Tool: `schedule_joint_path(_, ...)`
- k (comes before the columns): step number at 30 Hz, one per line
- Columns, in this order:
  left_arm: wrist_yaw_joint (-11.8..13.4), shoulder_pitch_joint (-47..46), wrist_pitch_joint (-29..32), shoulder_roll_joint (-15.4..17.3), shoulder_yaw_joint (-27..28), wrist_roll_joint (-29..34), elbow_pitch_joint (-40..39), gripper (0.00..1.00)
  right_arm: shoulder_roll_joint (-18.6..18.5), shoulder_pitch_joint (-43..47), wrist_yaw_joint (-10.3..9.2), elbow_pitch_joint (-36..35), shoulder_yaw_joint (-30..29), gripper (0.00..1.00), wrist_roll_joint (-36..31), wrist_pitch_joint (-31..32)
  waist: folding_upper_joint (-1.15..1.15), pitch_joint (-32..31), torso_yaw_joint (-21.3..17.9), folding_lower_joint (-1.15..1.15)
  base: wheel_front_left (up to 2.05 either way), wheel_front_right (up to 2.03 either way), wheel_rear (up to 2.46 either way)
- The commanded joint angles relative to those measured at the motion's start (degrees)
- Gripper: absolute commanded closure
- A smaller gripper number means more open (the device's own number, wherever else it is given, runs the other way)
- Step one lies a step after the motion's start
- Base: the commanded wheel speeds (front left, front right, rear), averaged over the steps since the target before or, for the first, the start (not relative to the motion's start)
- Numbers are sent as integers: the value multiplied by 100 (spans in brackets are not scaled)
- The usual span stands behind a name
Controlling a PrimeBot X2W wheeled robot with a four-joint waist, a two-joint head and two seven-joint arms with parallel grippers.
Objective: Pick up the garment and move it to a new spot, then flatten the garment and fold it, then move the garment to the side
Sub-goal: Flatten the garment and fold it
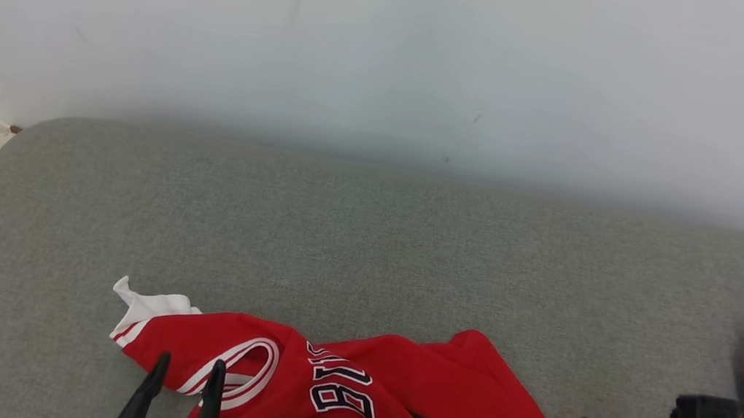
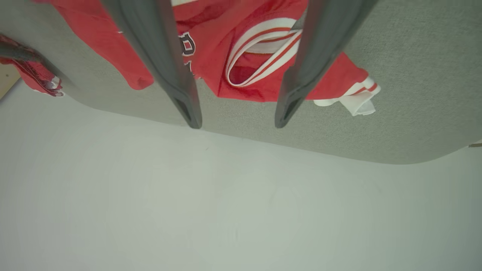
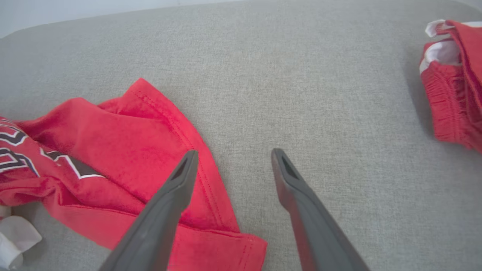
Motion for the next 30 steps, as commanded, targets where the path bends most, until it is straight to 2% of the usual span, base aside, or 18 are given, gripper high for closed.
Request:
schedule_joint_path(1,-2,-67,-21,-17,-30,-13,18,0,70,-174,-12,150,-12,0,-43,49,0,44,43,0,0,0,0)
schedule_joint_path(7,-50,-190,2,-41,-219,2,158,0,229,-1010,-12,1479,161,0,36,32,0,105,353,0,0,0,0)
schedule_joint_path(12,-49,-213,1,-23,-254,-35,260,0,239,-1365,-13,2299,-130,0,-330,22,0,83,513,0,0,0,0)
schedule_joint_path(16,-79,-192,-3,19,-283,-84,290,0,373,-1769,-13,3128,-255,0,-162,71,0,87,617,0,0,0,0)
schedule_joint_path(17,-84,-201,-4,24,-299,-85,297,0,382,-1851,-13,3256,-298,11,-79,56,0,94,645,0,0,0,0)
schedule_joint_path(18,-88,-209,-4,29,-312,-88,302,0,404,-1935,-13,3378,-315,38,-9,40,0,100,663,0,0,0,0)
schedule_joint_path(19,-92,-216,-5,33,-321,-93,306,0,423,-1997,-12,3490,-290,69,2,33,0,108,682,0,0,0,0)
schedule_joint_path(21,-96,-212,-5,39,-336,-98,313,0,427,-2108,-12,3689,-260,100,-57,-11,0,120,715,0,0,0,0)
schedule_joint_path(27,-91,-153,-8,78,-342,-116,297,0,243,-2451,-13,4125,-423,100,-311,-290,0,149,799,0,0,0,0)
schedule_joint_path(30,-96,-124,-10,94,-334,-108,272,0,139,-2684,-13,4282,-696,100,-519,-574,0,170,814,0,0,0,0)
